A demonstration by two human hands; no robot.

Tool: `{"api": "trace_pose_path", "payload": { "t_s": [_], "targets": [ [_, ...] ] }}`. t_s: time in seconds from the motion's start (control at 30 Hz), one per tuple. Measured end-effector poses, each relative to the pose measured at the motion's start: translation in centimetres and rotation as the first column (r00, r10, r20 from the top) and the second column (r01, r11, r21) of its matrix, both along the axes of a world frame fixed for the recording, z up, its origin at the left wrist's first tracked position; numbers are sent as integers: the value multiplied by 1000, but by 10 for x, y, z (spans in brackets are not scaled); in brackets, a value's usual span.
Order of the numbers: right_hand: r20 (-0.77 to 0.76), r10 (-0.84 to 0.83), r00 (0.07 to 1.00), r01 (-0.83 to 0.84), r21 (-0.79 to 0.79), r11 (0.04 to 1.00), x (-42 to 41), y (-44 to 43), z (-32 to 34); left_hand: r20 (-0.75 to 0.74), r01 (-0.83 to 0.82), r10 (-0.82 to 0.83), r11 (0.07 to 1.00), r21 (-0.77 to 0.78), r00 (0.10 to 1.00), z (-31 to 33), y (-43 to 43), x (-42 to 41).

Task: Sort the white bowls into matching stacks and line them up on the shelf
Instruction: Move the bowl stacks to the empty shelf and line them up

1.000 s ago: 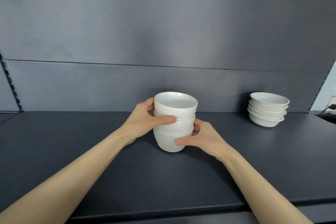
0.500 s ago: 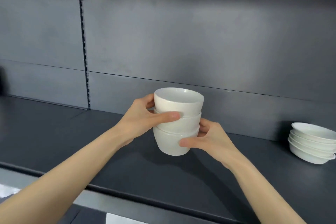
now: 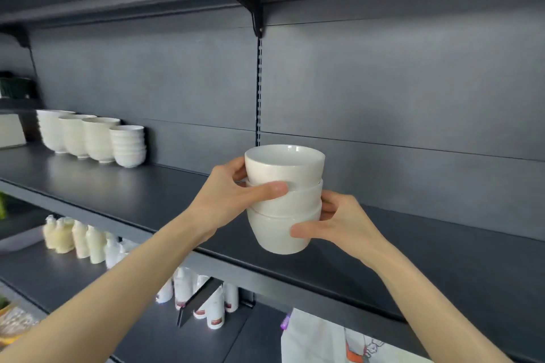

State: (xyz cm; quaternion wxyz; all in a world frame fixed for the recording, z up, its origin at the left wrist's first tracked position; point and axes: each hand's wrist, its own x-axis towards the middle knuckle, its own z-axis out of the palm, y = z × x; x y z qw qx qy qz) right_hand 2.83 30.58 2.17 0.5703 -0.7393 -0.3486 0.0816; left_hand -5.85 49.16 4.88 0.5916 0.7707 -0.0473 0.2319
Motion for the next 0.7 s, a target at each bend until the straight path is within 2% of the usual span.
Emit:
{"api": "trace_pose_path", "payload": {
  "t_s": [0.17,0.33,0.7],
  "targets": [
    [8,74,997,-74,5,997,-31,99,-6,-1,-89,89,996,5,996,0,90,-42],
    [11,110,994,-110,-12,994,-42,179,-1,5,-106,106,994,8,994,3,168,-60],
    [47,101,994,-98,-66,993,9,298,8,37,-99,99,995,-1,994,6,287,-9]
  ]
}}
